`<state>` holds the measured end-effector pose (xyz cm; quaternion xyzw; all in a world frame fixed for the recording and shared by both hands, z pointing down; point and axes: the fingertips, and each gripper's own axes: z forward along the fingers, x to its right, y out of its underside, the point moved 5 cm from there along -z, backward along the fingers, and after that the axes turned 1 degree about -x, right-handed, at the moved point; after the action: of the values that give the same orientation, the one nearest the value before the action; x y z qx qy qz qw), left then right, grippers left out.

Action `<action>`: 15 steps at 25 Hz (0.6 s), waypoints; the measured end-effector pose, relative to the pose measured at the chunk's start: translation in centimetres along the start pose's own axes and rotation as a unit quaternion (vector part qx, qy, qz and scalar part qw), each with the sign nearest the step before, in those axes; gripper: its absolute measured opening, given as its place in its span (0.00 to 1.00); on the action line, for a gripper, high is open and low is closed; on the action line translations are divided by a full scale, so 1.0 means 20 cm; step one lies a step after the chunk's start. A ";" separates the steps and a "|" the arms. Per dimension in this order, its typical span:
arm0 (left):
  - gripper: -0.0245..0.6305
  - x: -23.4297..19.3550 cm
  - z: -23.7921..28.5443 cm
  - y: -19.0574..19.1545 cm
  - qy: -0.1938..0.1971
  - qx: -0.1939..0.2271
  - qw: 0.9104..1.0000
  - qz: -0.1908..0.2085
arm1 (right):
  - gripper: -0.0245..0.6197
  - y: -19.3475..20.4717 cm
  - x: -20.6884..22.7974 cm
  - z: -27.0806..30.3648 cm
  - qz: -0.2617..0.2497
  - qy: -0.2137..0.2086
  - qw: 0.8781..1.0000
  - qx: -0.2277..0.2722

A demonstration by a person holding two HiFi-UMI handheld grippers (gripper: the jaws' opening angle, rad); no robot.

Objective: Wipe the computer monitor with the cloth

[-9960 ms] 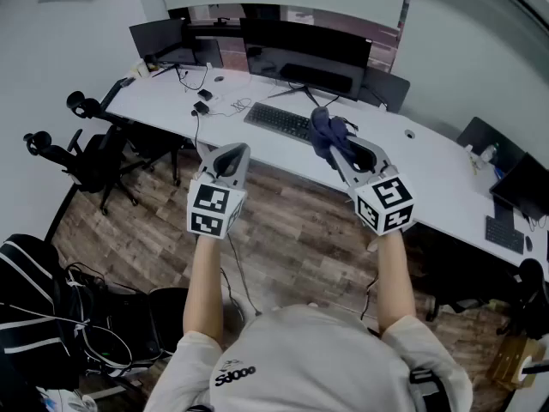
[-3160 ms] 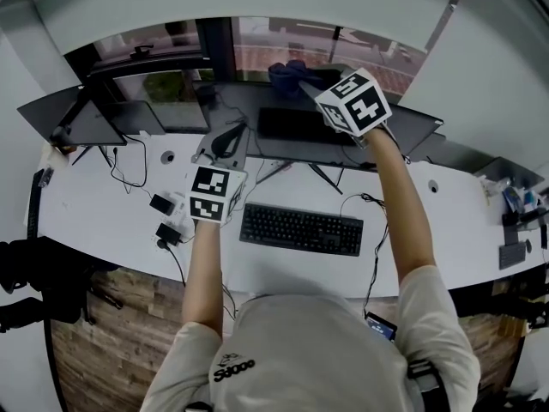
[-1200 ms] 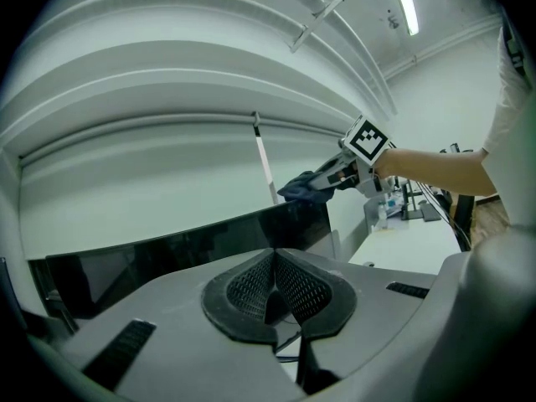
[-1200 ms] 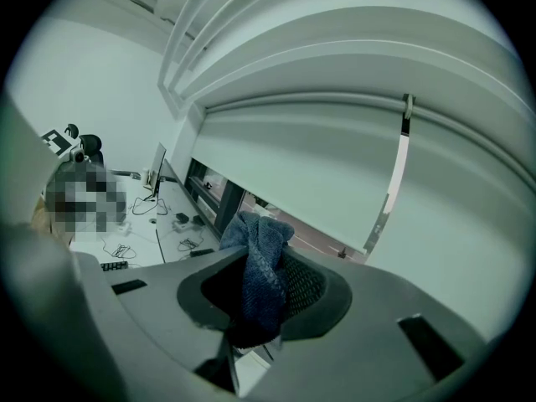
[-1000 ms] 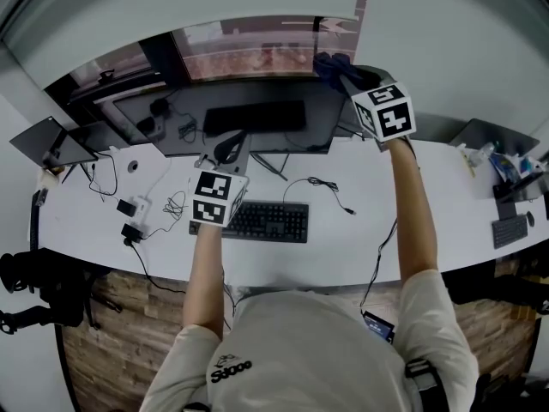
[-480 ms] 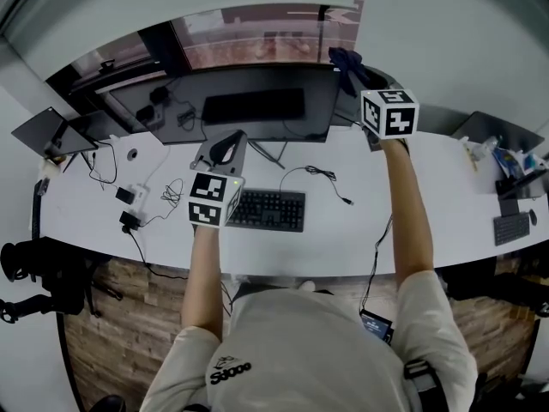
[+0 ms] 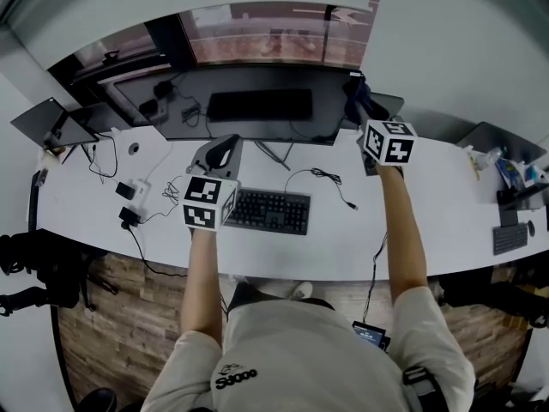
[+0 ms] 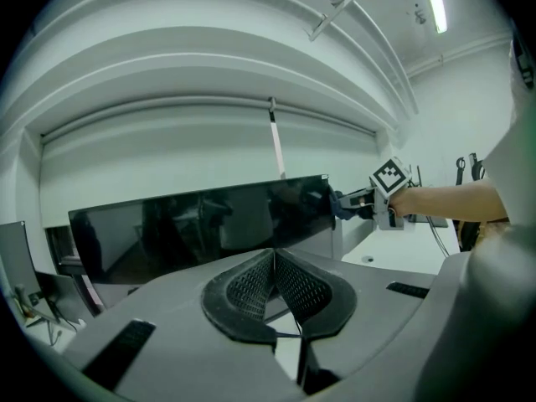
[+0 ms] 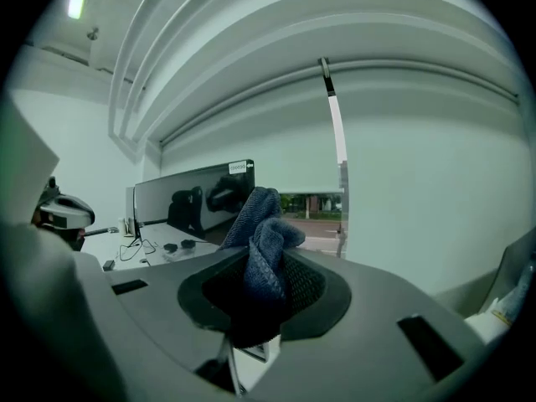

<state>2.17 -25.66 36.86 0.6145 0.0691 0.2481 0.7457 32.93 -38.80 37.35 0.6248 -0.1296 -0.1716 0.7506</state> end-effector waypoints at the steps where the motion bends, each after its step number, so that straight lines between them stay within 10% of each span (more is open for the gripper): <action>1: 0.07 -0.02 0.00 0.01 -0.002 -0.002 1.000 -0.002 | 0.16 0.03 0.00 0.01 0.002 0.005 1.000 0.002; 15: 0.07 -0.17 0.05 0.13 -0.020 -0.013 1.000 -0.017 | 0.16 0.43 0.00 0.13 0.062 -0.002 0.997 -0.048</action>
<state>-1.18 -27.83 38.88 0.6080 0.0609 0.2242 0.7592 32.64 -39.67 46.27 0.5783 -0.1611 -0.1325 0.7887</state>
